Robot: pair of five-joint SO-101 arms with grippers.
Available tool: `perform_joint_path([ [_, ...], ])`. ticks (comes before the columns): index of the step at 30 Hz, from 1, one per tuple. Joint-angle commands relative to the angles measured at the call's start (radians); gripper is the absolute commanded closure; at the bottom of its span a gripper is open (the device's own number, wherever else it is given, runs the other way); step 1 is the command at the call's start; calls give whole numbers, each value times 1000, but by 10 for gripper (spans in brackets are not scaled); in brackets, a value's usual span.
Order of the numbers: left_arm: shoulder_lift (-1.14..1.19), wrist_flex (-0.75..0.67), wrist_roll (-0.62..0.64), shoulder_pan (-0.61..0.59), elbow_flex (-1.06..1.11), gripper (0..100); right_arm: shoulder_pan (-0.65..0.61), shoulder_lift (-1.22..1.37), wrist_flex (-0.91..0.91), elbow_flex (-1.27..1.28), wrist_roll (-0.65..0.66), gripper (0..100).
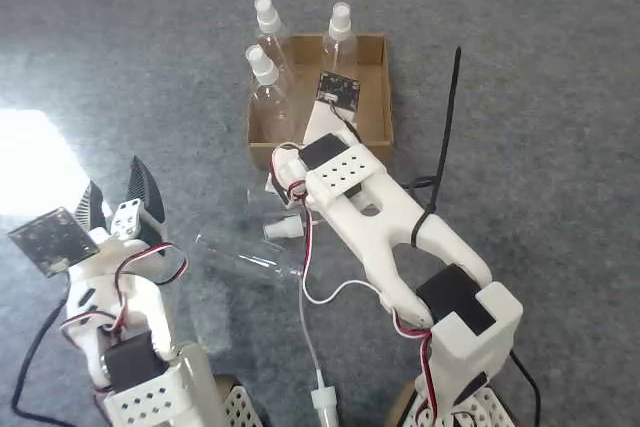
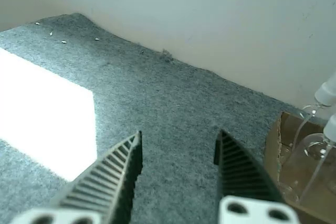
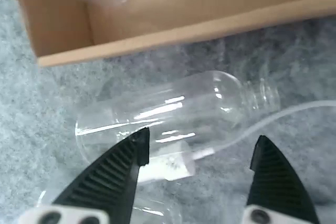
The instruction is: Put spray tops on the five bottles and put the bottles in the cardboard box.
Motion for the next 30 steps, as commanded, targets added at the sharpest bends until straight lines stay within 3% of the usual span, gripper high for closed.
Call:
perform_joint_path([
  [1, -11, -26, 6, 0, -8, 791, 27, -84, 116, -43, 46, 718],
  [12, -11, -26, 6, 2, -8, 791, 21, -234, 139, -48, 155, 728],
  [19, -11, -26, 6, 2, -8, 791, 22, -203, -13, -43, 226, 935],
  [30, -11, -26, 6, 2, -8, 791, 22, -33, -117, -46, 399, 940],
])
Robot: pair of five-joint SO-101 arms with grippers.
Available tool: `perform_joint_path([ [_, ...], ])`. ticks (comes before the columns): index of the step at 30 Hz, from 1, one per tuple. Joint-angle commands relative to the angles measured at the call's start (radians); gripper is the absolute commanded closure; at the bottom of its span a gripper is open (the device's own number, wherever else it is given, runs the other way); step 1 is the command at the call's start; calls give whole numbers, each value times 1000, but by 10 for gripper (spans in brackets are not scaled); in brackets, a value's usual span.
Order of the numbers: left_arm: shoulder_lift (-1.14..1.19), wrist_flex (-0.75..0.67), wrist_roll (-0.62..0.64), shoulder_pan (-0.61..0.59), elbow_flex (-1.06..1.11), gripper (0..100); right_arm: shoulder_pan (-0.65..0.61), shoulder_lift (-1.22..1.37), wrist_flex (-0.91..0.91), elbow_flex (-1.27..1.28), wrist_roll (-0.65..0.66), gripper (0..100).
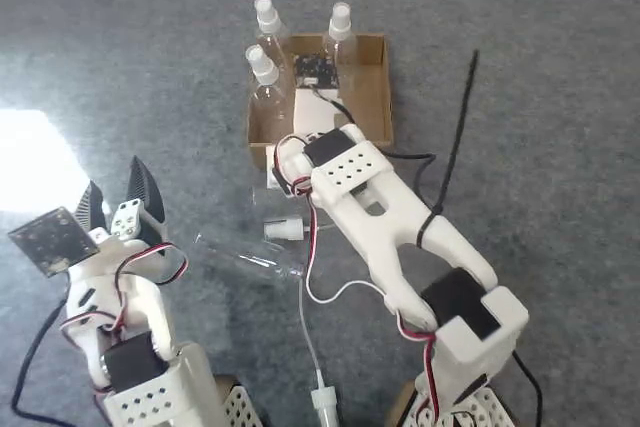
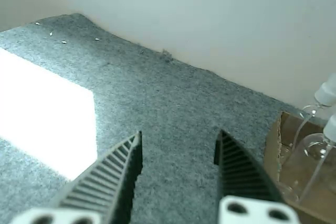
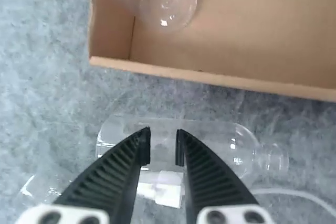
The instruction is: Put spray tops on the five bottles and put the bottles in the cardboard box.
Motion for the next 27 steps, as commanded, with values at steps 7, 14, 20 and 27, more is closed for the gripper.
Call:
perform_joint_path([
  [7, -11, -26, 6, 2, -8, 791, 21, 64, -13, -37, 130, 940],
  [14, -11, -26, 6, 2, -8, 791, 36, 84, 119, -37, 287, 940],
  [20, -11, -26, 6, 2, -8, 791, 35, 70, 255, -41, 377, 940],
  [27, -11, -26, 6, 2, -8, 791, 51, -76, 424, -37, 454, 938],
])
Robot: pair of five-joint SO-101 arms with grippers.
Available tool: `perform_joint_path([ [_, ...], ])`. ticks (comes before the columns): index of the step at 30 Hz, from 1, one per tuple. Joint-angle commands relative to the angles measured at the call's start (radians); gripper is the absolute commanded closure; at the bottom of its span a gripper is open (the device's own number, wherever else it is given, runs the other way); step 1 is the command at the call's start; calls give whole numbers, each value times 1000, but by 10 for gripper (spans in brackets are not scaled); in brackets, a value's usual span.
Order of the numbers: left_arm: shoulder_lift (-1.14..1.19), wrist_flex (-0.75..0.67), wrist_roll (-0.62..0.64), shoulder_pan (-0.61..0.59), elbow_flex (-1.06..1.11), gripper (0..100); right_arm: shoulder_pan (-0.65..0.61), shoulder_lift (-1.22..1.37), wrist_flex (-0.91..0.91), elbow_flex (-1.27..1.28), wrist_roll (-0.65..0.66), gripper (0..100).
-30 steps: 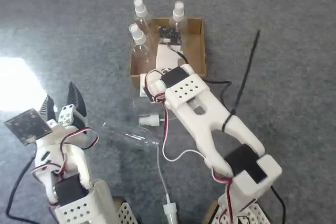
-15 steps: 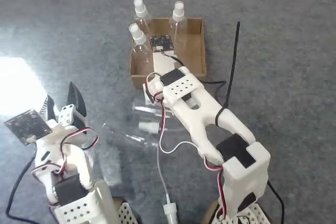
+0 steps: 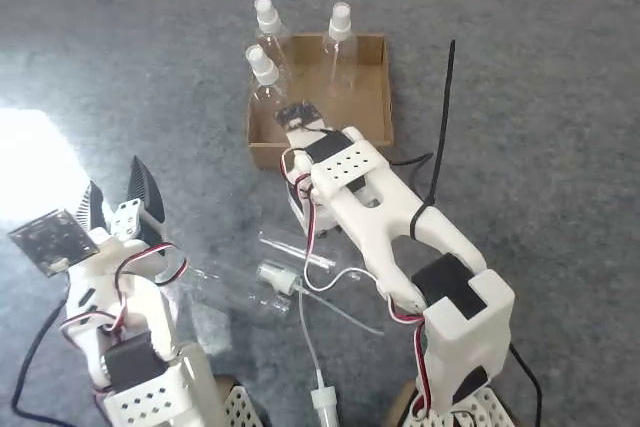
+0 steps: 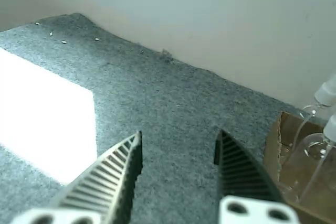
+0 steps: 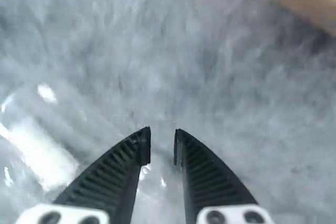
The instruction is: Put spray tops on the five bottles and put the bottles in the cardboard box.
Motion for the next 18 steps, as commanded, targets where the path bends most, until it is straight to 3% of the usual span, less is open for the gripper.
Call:
perform_joint_path([
  [1, -11, -26, 6, 2, -8, 791, 30, -183, 93, -37, 29, 938],
  [7, -11, -26, 6, 2, -7, 791, 41, -294, 168, -35, 15, 935],
  [12, -11, -26, 6, 2, -7, 791, 38, -357, 196, -35, -78, 935],
  [18, -11, -26, 6, 2, -7, 791, -48, -437, 257, -35, -126, 935],
])
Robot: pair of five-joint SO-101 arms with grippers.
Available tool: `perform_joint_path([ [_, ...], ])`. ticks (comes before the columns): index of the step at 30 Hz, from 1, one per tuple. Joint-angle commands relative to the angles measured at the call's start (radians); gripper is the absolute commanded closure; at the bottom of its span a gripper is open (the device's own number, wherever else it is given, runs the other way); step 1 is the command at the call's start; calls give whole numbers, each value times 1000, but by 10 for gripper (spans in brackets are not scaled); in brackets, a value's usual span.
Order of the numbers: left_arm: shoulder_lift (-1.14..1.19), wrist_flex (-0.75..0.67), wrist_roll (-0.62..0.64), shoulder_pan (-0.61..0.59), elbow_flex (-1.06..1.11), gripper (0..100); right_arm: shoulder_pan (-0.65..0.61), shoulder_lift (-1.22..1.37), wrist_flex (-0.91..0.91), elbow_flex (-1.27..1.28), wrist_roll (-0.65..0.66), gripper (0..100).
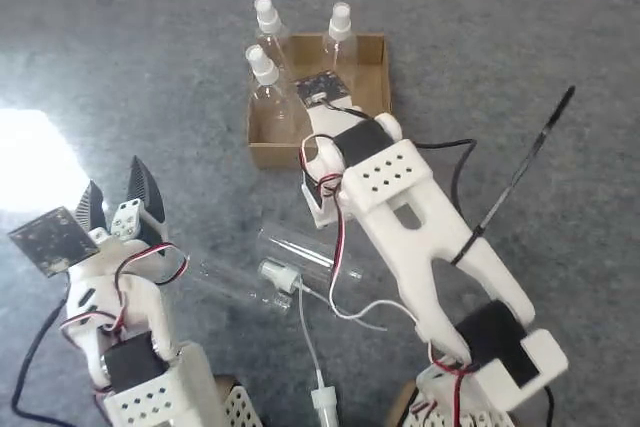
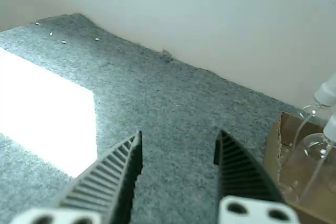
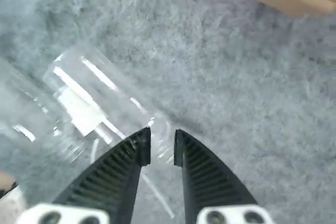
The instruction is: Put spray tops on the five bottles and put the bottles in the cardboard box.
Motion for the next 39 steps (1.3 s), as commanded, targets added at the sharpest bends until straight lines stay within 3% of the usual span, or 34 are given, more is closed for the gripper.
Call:
perform_joint_path([
  [1, -11, -26, 6, 2, -7, 791, -84, -119, 45, -34, -51, 937],
  [7, -11, -26, 6, 2, -7, 791, -176, -134, -50, -20, -133, 939],
  [18, -11, -26, 6, 0, -7, 791, -249, -131, -680, 281, -130, 940],
  [24, -11, -26, 6, 0, -7, 791, -268, -131, -901, 393, -129, 941],
  [32, -11, -26, 6, 0, -7, 791, -285, -130, -943, 473, -127, 941],
  [39, -11, -26, 6, 0, -7, 791, -278, -130, -921, 565, -3, 941],
])
